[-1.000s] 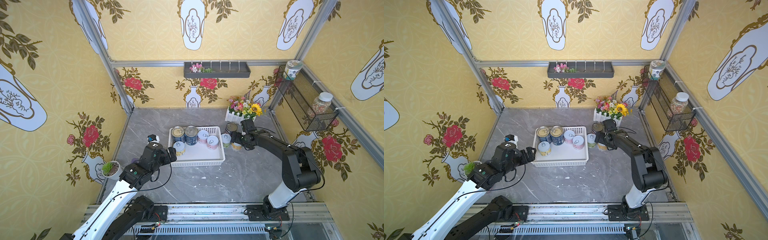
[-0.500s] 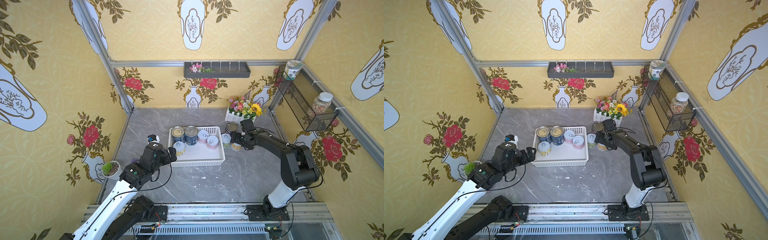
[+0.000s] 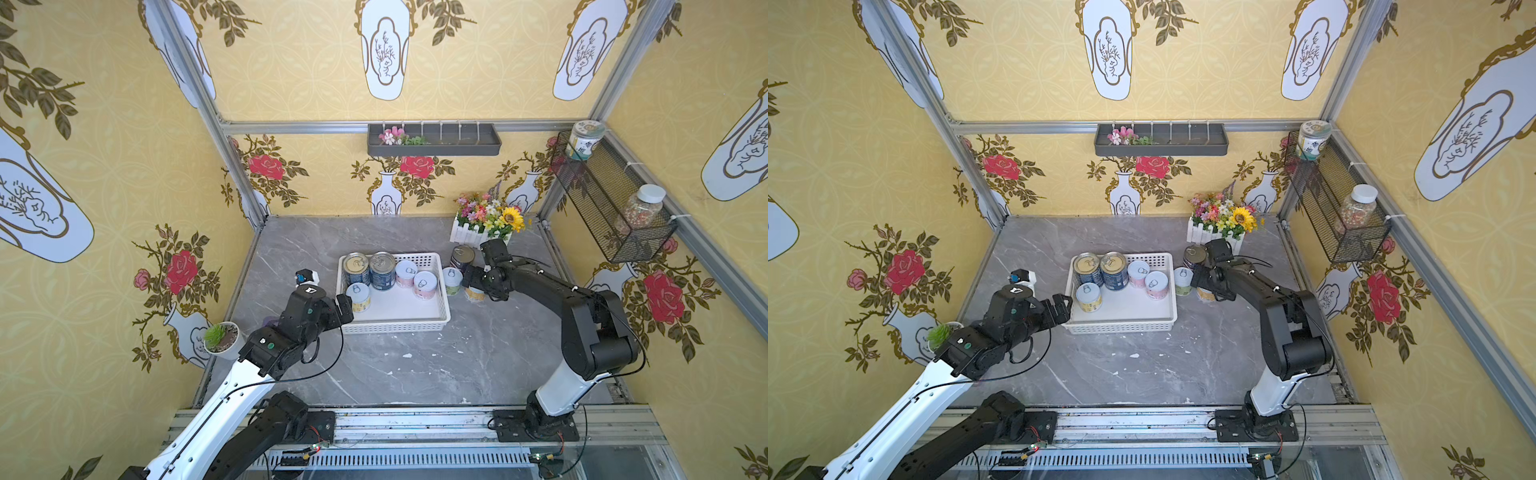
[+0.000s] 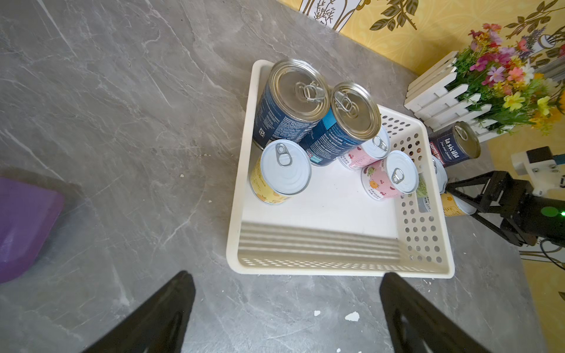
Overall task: Put the canned food in the basket
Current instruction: Pick up the canned food from the center of the board.
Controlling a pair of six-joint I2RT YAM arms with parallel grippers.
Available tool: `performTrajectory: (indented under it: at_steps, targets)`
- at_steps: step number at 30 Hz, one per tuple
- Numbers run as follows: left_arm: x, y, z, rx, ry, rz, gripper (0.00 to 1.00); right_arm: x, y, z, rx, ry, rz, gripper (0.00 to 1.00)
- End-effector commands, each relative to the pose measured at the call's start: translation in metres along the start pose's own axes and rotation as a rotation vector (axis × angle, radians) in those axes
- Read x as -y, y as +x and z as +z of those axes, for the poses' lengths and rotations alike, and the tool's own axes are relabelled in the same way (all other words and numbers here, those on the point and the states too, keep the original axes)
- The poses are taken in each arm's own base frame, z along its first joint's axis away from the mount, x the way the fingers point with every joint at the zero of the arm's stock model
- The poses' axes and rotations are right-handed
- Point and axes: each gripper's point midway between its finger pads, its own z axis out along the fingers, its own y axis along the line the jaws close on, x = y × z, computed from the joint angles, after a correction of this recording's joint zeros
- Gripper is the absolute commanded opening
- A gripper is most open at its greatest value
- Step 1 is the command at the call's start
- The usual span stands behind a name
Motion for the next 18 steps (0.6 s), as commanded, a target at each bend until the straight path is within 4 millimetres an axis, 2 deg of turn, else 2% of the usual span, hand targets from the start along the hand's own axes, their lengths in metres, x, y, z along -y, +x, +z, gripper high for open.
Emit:
performTrajectory:
  at_steps: [1,10,18]
  targets:
    - [-0.0009,-0.0009,-0.0006,0.004,-0.006,0.0,1.0,0.0049,0.0021,0.0007,-0.006,0.026,-0.001,0.99]
    - [-0.0002,-0.0016,-0.0013,0.007,-0.003,-0.001,1.0,0.0003,0.0033,0.0037,-0.02,0.002,-0.016,0.78]
    - [-0.0001,-0.0011,-0.0012,0.005,-0.003,0.0,1.0,0.0038,0.0007,-0.0058,0.011,0.025,-0.022,0.77]
